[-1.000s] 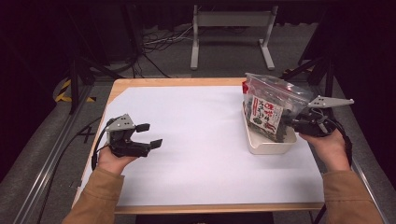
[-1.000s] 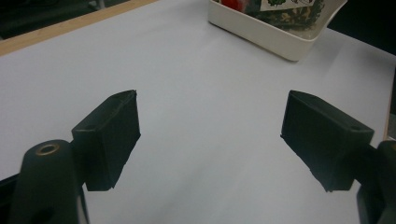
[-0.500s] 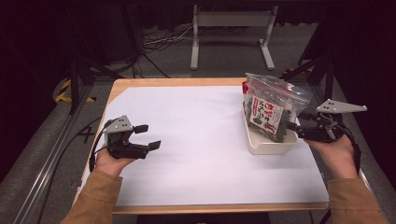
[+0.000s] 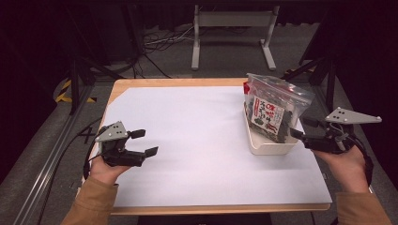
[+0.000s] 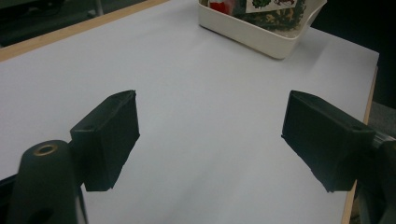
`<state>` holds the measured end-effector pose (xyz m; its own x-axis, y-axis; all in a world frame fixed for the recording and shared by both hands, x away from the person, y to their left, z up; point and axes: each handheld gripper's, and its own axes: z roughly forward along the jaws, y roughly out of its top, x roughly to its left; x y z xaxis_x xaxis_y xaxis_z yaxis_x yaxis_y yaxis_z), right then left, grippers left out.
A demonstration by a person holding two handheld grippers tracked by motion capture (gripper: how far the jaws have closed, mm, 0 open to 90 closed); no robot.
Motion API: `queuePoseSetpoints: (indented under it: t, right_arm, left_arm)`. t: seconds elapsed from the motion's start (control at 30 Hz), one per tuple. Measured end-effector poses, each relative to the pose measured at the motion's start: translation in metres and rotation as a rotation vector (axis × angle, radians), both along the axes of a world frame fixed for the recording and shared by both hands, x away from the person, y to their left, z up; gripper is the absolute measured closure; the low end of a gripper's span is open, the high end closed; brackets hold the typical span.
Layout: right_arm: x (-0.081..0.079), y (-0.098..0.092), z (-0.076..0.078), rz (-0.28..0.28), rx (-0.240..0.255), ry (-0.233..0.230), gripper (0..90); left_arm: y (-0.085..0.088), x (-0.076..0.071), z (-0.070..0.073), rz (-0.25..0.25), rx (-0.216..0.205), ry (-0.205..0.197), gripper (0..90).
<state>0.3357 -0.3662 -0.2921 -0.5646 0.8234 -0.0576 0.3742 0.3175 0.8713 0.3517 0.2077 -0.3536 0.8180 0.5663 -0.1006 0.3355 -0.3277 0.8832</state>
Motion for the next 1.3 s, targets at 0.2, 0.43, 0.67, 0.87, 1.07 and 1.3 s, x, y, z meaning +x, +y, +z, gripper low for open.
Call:
queuePoseSetpoints:
  t: [0.2,0.43,0.67,0.87,1.07,1.3]
  right_arm:
    - [-0.013,0.008,0.0,0.083,0.018,-0.035,30.7]
    - [-0.017,0.016,-0.004,0.138,0.042,-0.025,28.5]
    - [-0.017,0.029,-0.015,0.216,0.066,-0.02,19.8]
    - [-0.018,0.035,-0.026,0.23,0.072,-0.021,17.1]
    - [-0.018,0.043,-0.043,0.26,0.067,-0.028,16.7]
    - [-0.017,0.052,-0.061,0.308,0.045,-0.032,15.8]
  left_arm:
    - [0.007,-0.007,-0.003,0.002,-0.004,-0.001,18.9]
    - [0.011,-0.011,-0.007,0.0,-0.006,-0.001,18.8]
    - [0.011,-0.011,-0.009,-0.011,-0.005,0.002,18.1]
    - [0.011,-0.011,-0.012,-0.014,-0.005,0.008,17.5]
    - [0.014,-0.011,-0.017,-0.011,-0.02,0.018,17.2]
    - [0.017,-0.011,-0.019,-0.018,-0.027,0.005,17.0]
